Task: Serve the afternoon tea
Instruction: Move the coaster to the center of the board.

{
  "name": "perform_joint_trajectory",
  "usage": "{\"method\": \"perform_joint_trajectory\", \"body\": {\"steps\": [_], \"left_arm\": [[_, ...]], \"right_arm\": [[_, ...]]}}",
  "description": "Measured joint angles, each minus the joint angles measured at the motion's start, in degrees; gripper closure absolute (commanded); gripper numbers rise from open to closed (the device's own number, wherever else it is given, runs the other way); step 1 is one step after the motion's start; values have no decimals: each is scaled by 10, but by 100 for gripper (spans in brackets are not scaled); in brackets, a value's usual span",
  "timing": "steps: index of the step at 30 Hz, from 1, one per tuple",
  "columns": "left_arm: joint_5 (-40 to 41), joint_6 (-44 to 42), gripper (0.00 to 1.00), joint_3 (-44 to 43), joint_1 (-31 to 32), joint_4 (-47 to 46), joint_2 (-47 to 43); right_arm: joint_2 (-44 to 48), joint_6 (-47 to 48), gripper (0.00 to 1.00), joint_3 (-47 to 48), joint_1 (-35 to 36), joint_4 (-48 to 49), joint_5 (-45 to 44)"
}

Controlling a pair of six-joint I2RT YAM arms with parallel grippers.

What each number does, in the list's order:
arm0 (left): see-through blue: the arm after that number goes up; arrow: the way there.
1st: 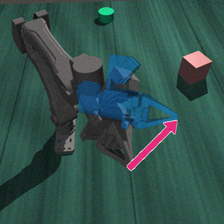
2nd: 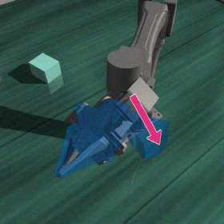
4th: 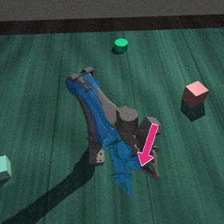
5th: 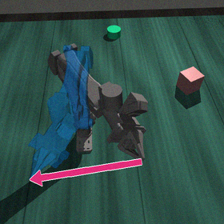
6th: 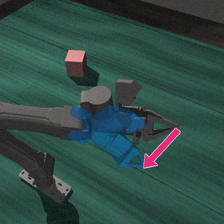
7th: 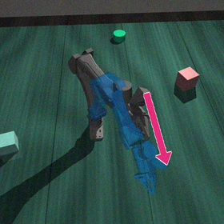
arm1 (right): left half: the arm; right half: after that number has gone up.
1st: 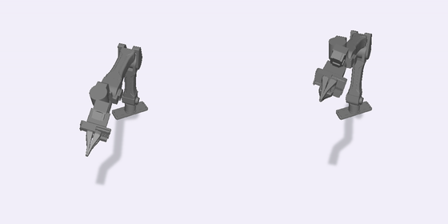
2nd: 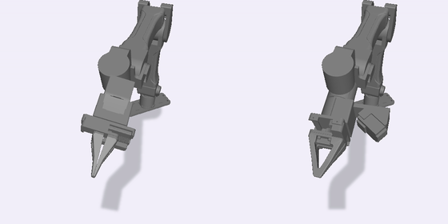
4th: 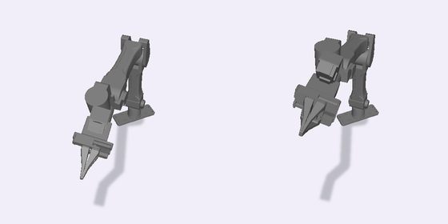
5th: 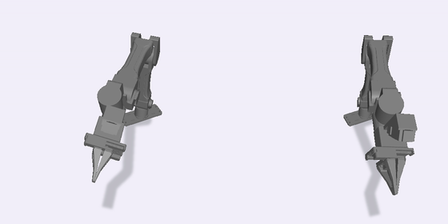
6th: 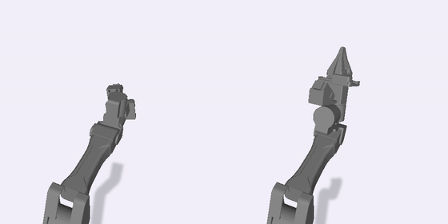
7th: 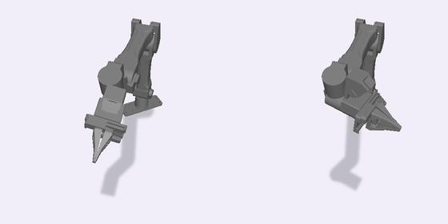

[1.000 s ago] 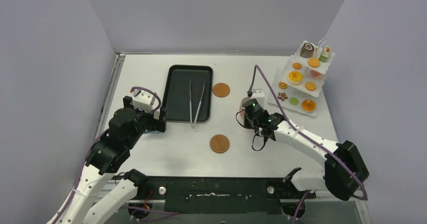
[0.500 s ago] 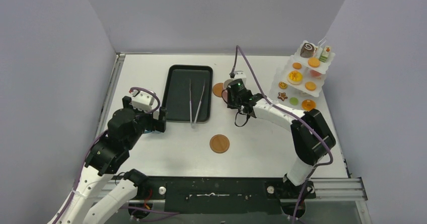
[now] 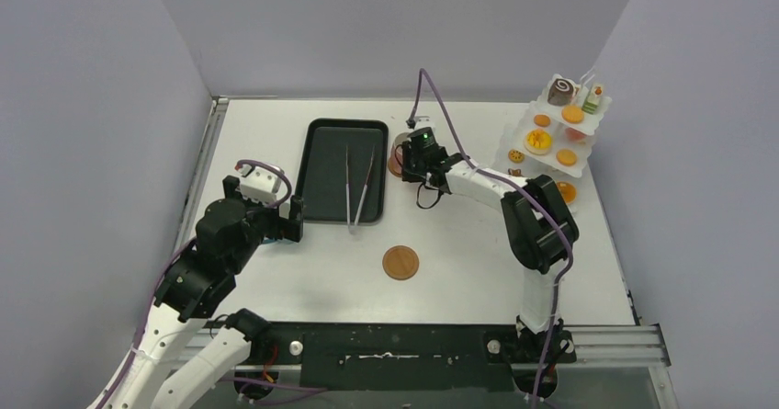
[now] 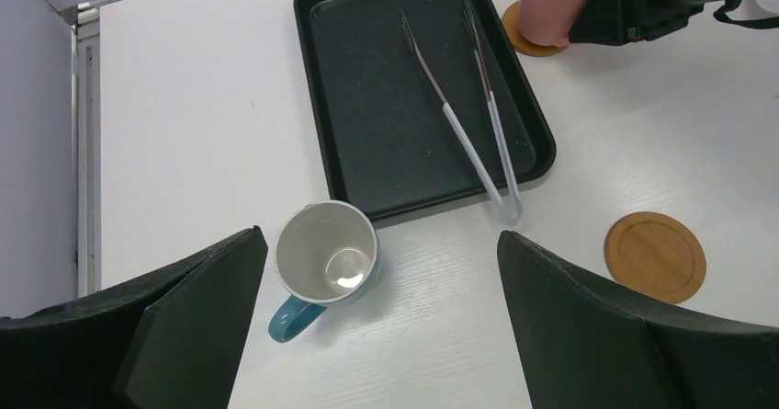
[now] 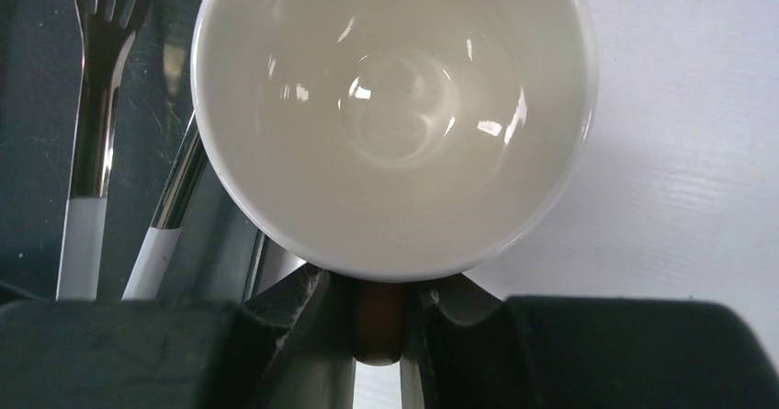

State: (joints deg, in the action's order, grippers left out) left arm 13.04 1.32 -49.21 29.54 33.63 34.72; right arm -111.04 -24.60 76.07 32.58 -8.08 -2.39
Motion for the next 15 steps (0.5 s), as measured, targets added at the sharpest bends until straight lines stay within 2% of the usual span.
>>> {"method": "perform_joint_trajectory", "body": {"steps": [15], "left_arm": [[0,0,3,0,0,0,-3]], "right_arm": [[-33,-33,100,18,-25,20,35]]}}
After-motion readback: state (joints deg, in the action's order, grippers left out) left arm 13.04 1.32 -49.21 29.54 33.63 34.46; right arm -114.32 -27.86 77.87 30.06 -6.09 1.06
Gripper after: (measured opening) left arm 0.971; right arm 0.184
